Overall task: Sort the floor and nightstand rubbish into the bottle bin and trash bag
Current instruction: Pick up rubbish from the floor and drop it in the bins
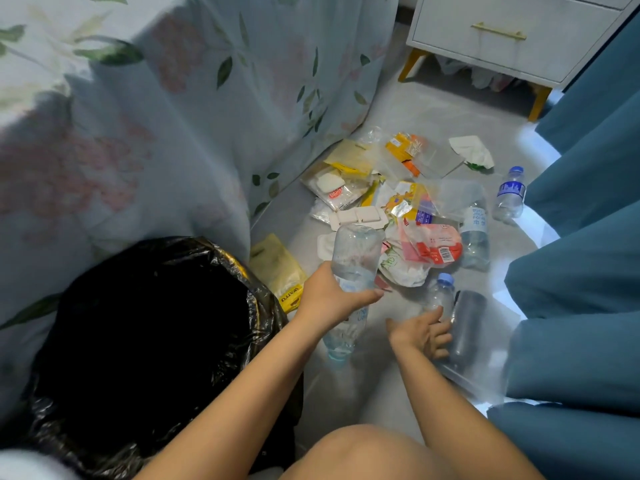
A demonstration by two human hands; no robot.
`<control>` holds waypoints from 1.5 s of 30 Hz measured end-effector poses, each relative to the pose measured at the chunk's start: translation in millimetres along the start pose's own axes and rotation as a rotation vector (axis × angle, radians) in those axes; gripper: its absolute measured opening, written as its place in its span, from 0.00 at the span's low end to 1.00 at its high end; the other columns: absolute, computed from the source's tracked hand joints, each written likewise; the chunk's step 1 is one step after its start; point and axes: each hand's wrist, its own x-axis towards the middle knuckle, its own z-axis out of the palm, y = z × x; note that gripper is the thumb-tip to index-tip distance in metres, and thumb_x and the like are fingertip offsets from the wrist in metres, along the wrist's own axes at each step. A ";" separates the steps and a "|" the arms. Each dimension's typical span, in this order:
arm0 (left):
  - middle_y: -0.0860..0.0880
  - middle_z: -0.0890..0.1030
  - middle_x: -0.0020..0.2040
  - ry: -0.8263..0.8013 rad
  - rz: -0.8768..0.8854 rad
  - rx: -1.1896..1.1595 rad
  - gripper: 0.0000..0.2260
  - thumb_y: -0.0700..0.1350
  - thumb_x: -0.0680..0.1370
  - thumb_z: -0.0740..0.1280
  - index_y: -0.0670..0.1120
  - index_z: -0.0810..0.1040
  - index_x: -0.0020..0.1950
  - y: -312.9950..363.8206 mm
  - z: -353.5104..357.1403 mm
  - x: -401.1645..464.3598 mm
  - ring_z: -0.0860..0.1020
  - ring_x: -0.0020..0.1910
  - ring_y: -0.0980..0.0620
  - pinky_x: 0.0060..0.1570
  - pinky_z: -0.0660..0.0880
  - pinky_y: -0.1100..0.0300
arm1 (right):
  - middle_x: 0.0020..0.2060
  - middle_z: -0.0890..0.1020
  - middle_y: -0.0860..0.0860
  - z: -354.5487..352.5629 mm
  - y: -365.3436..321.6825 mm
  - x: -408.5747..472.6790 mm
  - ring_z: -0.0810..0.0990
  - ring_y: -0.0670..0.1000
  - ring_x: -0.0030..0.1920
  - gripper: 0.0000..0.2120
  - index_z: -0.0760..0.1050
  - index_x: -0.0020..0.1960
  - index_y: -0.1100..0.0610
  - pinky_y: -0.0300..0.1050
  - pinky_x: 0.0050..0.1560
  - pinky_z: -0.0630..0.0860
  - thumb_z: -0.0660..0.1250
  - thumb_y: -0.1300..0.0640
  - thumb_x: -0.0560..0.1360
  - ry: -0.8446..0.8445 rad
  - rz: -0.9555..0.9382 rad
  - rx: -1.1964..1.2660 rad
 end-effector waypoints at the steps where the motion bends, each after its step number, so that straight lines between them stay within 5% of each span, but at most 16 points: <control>1: 0.54 0.83 0.49 0.007 0.001 0.009 0.25 0.55 0.62 0.80 0.50 0.78 0.54 -1.4 -0.1 0.6 0.80 0.48 0.56 0.40 0.75 0.67 | 0.72 0.58 0.60 0.1 3.0 1.4 0.61 0.60 0.68 0.51 0.51 0.75 0.56 0.56 0.65 0.60 0.77 0.48 0.63 0.014 0.019 0.009; 8: 0.54 0.82 0.51 0.018 -0.004 -0.032 0.29 0.56 0.60 0.80 0.49 0.76 0.57 -3.1 0.4 0.0 0.80 0.51 0.55 0.49 0.77 0.60 | 0.64 0.73 0.64 -4.0 24.8 30.3 0.72 0.65 0.64 0.51 0.55 0.73 0.65 0.60 0.64 0.68 0.77 0.43 0.63 -0.108 0.219 0.230; 14: 0.54 0.82 0.51 0.028 0.007 -0.054 0.31 0.59 0.58 0.80 0.50 0.77 0.56 0.0 -1.0 -0.6 0.80 0.50 0.56 0.49 0.79 0.58 | 0.52 0.80 0.61 -7.1 25.2 26.3 0.81 0.60 0.47 0.39 0.71 0.59 0.63 0.54 0.49 0.80 0.78 0.44 0.57 -0.187 0.300 0.556; 19: 0.55 0.84 0.48 0.029 0.032 -0.126 0.30 0.61 0.54 0.78 0.52 0.79 0.53 9.6 -8.9 -8.2 0.82 0.48 0.57 0.52 0.80 0.53 | 0.48 0.79 0.58 -23.2 14.1 8.0 0.77 0.57 0.43 0.27 0.70 0.59 0.61 0.43 0.37 0.69 0.75 0.50 0.67 -0.170 0.109 0.674; 23: 0.54 0.83 0.47 0.078 0.051 -0.177 0.21 0.52 0.62 0.81 0.52 0.79 0.51 24.8 -25.1 -21.6 0.81 0.49 0.56 0.51 0.78 0.57 | 0.49 0.82 0.58 -41.8 -4.5 -9.4 0.81 0.57 0.45 0.27 0.75 0.58 0.59 0.44 0.39 0.73 0.70 0.38 0.70 -0.225 -0.045 0.790; 26: 0.54 0.85 0.47 0.089 0.108 -0.239 0.23 0.57 0.60 0.80 0.51 0.81 0.51 37.9 -46.9 -36.4 0.82 0.48 0.57 0.53 0.80 0.53 | 0.50 0.83 0.56 -60.5 -23.6 -25.4 0.83 0.56 0.49 0.34 0.77 0.56 0.54 0.48 0.50 0.79 0.67 0.30 0.61 -0.310 -0.143 0.801; 29: 0.53 0.86 0.46 0.157 0.143 -0.327 0.20 0.54 0.61 0.80 0.50 0.83 0.50 46.0 -77.7 -54.8 0.83 0.48 0.55 0.53 0.80 0.53 | 0.52 0.83 0.58 -77.8 -41.1 -46.0 0.83 0.58 0.51 0.23 0.76 0.55 0.54 0.54 0.55 0.79 0.71 0.39 0.67 -0.405 -0.280 0.864; 34: 0.50 0.86 0.42 0.274 0.228 -0.465 0.10 0.47 0.66 0.79 0.49 0.84 0.44 60.6 -135.3 -98.3 0.84 0.44 0.53 0.47 0.81 0.56 | 0.51 0.81 0.58 -116.0 -82.9 -90.4 0.82 0.55 0.46 0.17 0.71 0.59 0.55 0.51 0.49 0.80 0.72 0.54 0.73 -0.534 -0.523 0.871; 41: 0.51 0.86 0.45 0.417 0.232 -0.573 0.16 0.49 0.66 0.79 0.48 0.82 0.50 39.0 -208.7 -156.9 0.85 0.45 0.53 0.48 0.81 0.53 | 0.40 0.80 0.50 -195.0 -155.3 -189.7 0.81 0.43 0.32 0.19 0.73 0.54 0.56 0.39 0.35 0.79 0.74 0.50 0.68 -0.628 -0.844 0.789; 45: 0.51 0.86 0.46 0.523 0.206 -0.584 0.19 0.52 0.65 0.79 0.47 0.82 0.52 11.7 -238.9 -191.0 0.84 0.46 0.54 0.46 0.81 0.54 | 0.41 0.81 0.52 -221.8 -180.4 -264.3 0.81 0.49 0.36 0.10 0.75 0.48 0.51 0.49 0.46 0.80 0.71 0.47 0.72 -0.724 -0.963 0.727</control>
